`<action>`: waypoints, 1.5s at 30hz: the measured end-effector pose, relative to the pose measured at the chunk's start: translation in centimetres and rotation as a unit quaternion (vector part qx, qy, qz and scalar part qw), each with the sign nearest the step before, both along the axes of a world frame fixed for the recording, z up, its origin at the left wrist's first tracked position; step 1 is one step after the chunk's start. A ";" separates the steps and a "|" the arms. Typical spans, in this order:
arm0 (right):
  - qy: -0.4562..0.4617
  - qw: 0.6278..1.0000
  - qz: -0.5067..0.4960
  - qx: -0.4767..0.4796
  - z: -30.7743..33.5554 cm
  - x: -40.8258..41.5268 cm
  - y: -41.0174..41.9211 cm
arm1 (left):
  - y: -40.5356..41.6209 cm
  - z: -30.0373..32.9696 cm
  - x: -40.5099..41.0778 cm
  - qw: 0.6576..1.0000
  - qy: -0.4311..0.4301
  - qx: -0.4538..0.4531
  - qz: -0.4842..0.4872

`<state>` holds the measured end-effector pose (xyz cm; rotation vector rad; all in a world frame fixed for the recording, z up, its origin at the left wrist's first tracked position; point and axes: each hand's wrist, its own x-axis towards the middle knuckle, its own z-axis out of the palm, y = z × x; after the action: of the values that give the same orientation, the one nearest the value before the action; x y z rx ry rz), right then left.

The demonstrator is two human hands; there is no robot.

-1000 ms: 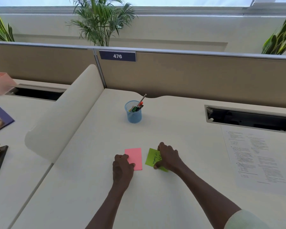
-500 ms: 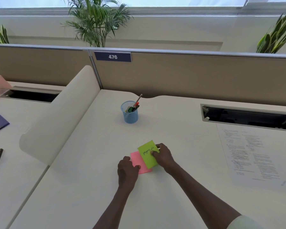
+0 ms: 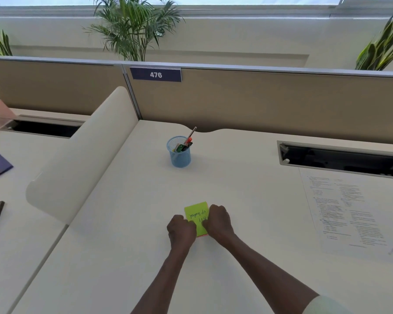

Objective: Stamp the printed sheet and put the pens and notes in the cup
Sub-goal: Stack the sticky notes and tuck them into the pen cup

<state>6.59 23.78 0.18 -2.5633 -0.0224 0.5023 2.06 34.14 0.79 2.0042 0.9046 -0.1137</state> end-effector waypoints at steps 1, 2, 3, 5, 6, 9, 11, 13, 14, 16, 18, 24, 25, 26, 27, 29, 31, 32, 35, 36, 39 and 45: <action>0.005 1.000 -0.009 0.000 0.2 -0.1 0.1 | 0.0 -0.1 0.1 1.000 0.003 0.004 -0.009; 0.011 1.000 -0.017 0.002 0.3 0.0 0.0 | 0.1 -0.2 0.2 1.000 0.009 0.014 -0.020; 0.019 0.999 -0.025 0.007 0.5 0.0 -0.1 | 0.2 -0.2 0.2 1.000 0.014 0.012 -0.023; 0.029 0.999 -0.027 0.016 0.4 0.3 -0.3 | 0.3 -0.5 0.2 0.999 0.018 -0.007 -0.031; 0.033 0.999 -0.027 0.024 0.4 0.3 -0.4 | 0.2 -0.5 0.2 0.999 0.013 -0.019 -0.036; 0.039 0.992 -0.062 0.100 0.3 0.4 -0.9 | 0.2 -0.7 0.2 0.999 -0.011 -0.038 -0.032; 0.026 0.982 -0.087 0.163 0.7 0.7 -1.4 | 0.3 -0.4 0.3 0.997 -0.047 -0.032 -0.042; 0.005 0.973 -0.087 0.212 1.5 1.1 -1.7 | 0.6 0.3 0.7 0.993 -0.103 -0.028 -0.054; -0.015 0.971 -0.078 0.225 1.9 1.4 -1.8 | 0.6 0.7 0.9 0.989 -0.133 -0.020 -0.061; -0.064 0.969 -0.060 0.231 2.6 2.1 -1.8 | 0.7 1.5 1.5 0.980 -0.185 0.008 -0.073; -0.098 0.965 -0.054 0.236 3.1 2.4 -1.6 | 0.6 2.0 1.9 0.972 -0.219 0.031 -0.077; -0.088 0.972 -0.015 0.216 2.6 0.9 -1.9 | -0.3 1.0 1.2 0.969 -0.226 0.069 -0.070; -0.090 0.973 -0.011 0.210 2.6 0.7 -2.0 | -0.5 0.9 1.1 0.968 -0.227 0.078 -0.067; -0.096 0.974 -0.010 0.207 2.5 0.6 -1.9 | -0.7 1.0 1.0 0.967 -0.232 0.086 -0.063; -0.101 0.974 -0.009 0.204 2.7 0.5 -1.8 | -0.8 1.0 1.0 0.966 -0.237 0.091 -0.057; -0.118 0.974 0.003 0.195 2.8 0.3 -1.7 | -0.9 1.2 1.0 0.965 -0.241 0.090 -0.042; -0.135 0.975 0.031 0.172 2.9 0.1 -1.6 | -0.7 1.1 1.0 0.966 -0.240 0.084 -0.035; -0.145 0.976 0.045 0.156 2.9 0.0 -1.7 | -0.7 1.0 1.0 0.966 -0.241 0.082 -0.036; -0.185 0.976 0.083 0.076 2.5 0.1 -1.9 | -0.6 0.9 0.9 0.965 -0.245 0.088 -0.044; -0.210 0.971 0.103 0.042 2.4 0.2 -1.9 | -0.6 0.9 0.8 0.964 -0.248 0.091 -0.045; -0.288 0.940 0.177 -0.049 2.4 0.3 -2.1 | -0.7 0.7 0.6 0.958 -0.263 0.100 -0.050; -0.326 0.899 0.257 -0.139 3.0 -0.7 -2.1 | -1.2 0.2 -0.4 0.948 -0.295 0.108 -0.054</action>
<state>5.91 21.65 3.14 -2.8768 -0.9442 -0.2246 1.70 32.99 0.99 2.1078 0.4338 0.5217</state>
